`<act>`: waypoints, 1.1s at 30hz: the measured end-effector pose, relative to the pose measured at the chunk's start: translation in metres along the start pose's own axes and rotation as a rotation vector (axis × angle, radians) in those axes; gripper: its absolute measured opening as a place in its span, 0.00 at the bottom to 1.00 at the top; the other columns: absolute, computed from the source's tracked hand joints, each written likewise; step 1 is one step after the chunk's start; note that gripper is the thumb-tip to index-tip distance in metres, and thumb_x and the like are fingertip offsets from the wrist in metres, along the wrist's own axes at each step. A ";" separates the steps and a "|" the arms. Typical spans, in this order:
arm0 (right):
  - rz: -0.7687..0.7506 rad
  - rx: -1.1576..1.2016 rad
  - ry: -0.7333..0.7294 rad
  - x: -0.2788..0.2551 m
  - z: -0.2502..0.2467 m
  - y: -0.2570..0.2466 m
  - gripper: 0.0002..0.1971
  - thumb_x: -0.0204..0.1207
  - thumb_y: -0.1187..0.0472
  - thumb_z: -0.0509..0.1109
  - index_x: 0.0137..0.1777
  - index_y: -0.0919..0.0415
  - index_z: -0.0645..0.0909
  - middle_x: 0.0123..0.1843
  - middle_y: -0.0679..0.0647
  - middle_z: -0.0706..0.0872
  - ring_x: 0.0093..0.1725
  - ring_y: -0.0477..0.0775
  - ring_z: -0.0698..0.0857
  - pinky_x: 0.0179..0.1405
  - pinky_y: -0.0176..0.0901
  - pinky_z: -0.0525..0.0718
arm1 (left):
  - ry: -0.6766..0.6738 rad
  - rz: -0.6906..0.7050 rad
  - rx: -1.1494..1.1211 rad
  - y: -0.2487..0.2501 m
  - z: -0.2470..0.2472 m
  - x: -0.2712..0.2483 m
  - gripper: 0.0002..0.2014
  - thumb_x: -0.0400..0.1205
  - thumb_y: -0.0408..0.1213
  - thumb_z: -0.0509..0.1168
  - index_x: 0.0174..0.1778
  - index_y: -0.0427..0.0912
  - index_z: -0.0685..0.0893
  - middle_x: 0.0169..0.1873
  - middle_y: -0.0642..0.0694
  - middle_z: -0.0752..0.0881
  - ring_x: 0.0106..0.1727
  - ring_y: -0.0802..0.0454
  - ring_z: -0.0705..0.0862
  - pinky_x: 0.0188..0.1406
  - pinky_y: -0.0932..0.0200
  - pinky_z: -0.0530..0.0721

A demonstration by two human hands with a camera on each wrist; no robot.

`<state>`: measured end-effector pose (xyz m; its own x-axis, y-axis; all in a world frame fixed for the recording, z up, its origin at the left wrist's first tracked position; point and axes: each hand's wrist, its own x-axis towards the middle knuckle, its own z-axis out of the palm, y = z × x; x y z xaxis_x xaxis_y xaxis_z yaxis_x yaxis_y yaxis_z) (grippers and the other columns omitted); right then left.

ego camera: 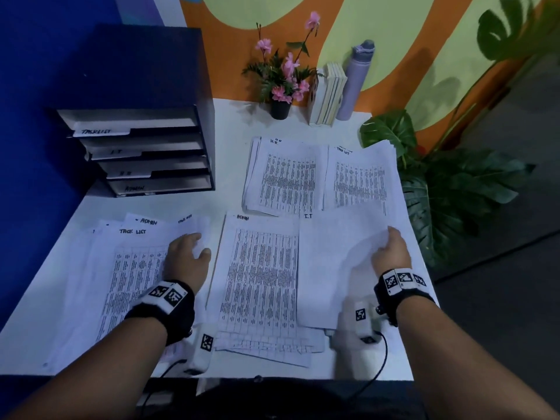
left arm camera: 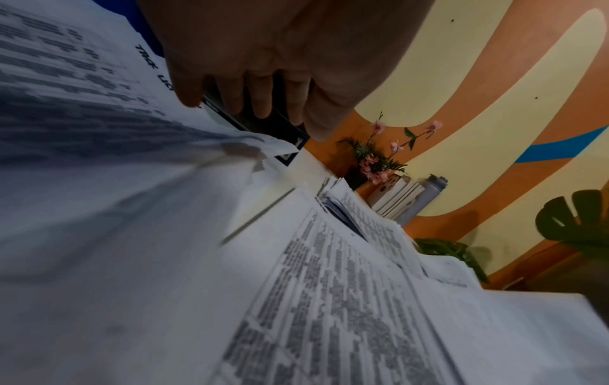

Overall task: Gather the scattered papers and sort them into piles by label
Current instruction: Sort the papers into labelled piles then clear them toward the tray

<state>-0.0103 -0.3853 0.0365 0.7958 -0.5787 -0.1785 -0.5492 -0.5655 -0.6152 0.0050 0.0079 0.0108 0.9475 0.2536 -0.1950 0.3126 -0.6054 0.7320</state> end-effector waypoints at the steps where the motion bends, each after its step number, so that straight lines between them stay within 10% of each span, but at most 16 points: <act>1: 0.005 -0.046 0.023 0.002 -0.007 0.006 0.27 0.75 0.72 0.58 0.74 0.58 0.71 0.67 0.64 0.79 0.63 0.69 0.80 0.63 0.55 0.80 | -0.016 -0.017 0.051 -0.006 -0.002 0.001 0.22 0.83 0.39 0.63 0.75 0.44 0.73 0.77 0.42 0.67 0.75 0.43 0.72 0.75 0.44 0.70; 8: 0.004 -0.462 0.042 -0.013 -0.010 -0.002 0.39 0.77 0.64 0.66 0.85 0.53 0.52 0.82 0.59 0.59 0.78 0.65 0.63 0.73 0.64 0.68 | -0.130 -0.186 0.454 -0.039 -0.026 -0.007 0.35 0.84 0.55 0.57 0.84 0.52 0.51 0.85 0.47 0.42 0.85 0.43 0.41 0.80 0.32 0.51; 17: -0.454 -0.142 -0.457 -0.095 0.099 -0.084 0.17 0.82 0.59 0.67 0.69 0.60 0.80 0.68 0.59 0.78 0.65 0.58 0.81 0.69 0.45 0.77 | -0.199 -0.363 0.559 -0.096 -0.066 -0.021 0.46 0.76 0.72 0.53 0.84 0.57 0.42 0.83 0.46 0.33 0.84 0.40 0.35 0.79 0.29 0.44; 21: -0.306 -0.010 -0.804 -0.139 0.128 -0.117 0.25 0.81 0.45 0.66 0.74 0.57 0.75 0.65 0.54 0.84 0.64 0.54 0.83 0.66 0.47 0.80 | -0.297 -0.312 0.594 -0.109 -0.072 -0.032 0.52 0.70 0.78 0.54 0.83 0.60 0.38 0.82 0.45 0.28 0.83 0.38 0.32 0.78 0.29 0.41; 27: -0.170 0.005 -0.924 -0.164 0.173 -0.137 0.44 0.66 0.25 0.66 0.70 0.60 0.73 0.65 0.56 0.83 0.63 0.58 0.82 0.67 0.54 0.80 | -0.345 -0.197 0.632 -0.115 -0.069 -0.050 0.51 0.67 0.80 0.53 0.82 0.64 0.39 0.81 0.46 0.26 0.83 0.41 0.31 0.79 0.31 0.40; 33: -0.220 0.016 -0.753 -0.180 0.196 -0.150 0.06 0.76 0.60 0.70 0.49 0.54 0.75 0.42 0.52 0.84 0.45 0.56 0.85 0.38 0.43 0.86 | -0.185 -0.165 0.470 -0.113 -0.081 -0.049 0.43 0.72 0.68 0.65 0.82 0.62 0.56 0.85 0.50 0.40 0.84 0.42 0.49 0.78 0.37 0.57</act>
<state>-0.0212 -0.0807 0.0102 0.8478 0.1032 -0.5202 -0.3596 -0.6090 -0.7070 -0.0828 0.1254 -0.0093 0.8657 0.2624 -0.4263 0.4152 -0.8521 0.3185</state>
